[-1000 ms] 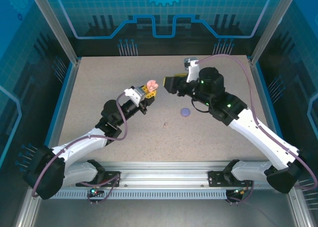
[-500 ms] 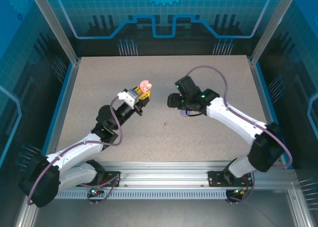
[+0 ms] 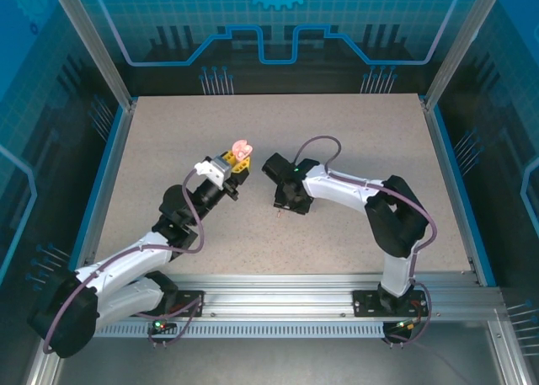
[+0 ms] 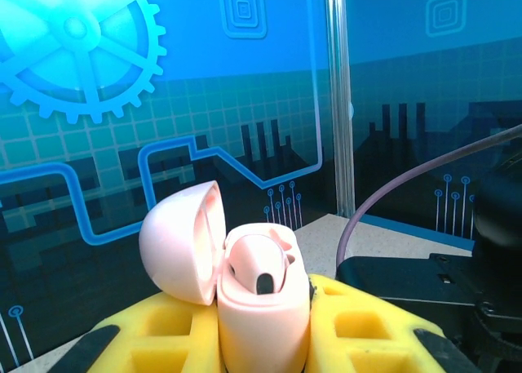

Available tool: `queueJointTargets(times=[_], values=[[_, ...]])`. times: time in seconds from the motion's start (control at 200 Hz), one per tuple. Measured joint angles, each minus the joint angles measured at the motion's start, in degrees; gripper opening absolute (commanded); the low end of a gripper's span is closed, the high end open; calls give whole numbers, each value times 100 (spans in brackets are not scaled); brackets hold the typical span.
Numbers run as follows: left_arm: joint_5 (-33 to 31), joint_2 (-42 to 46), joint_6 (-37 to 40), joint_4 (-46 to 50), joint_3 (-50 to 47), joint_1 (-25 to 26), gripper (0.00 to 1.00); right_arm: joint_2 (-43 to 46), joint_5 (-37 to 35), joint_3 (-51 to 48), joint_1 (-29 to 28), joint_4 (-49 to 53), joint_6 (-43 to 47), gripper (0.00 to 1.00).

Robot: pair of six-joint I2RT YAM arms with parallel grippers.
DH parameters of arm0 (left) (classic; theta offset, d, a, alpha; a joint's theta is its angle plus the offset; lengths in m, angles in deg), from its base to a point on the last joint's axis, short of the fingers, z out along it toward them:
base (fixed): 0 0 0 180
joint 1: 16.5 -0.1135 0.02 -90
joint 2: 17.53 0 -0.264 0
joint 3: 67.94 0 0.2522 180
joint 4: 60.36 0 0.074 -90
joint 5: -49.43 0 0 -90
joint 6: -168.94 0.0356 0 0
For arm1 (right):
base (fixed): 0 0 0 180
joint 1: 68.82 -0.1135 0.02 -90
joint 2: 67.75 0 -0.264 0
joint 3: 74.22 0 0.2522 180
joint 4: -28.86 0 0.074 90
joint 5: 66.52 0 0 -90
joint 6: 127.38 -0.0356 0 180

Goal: Insert the wireless bluetooth earbuds into the charging case

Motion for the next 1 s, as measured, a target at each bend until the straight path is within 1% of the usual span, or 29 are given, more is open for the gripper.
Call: queueJointTargets(times=[0.285, 0.6, 1.001], values=[[-37, 4, 0, -184, -68, 0, 0, -636, -35, 789, -70, 308, -415, 47], [-57, 4, -70, -385, -74, -48, 0, -1167, 52, 1040, -79, 501, -588, 43], [-57, 9, -149, -461, -114, -142, 0, -1311, 92, 1060, -129, 531, -605, 38]])
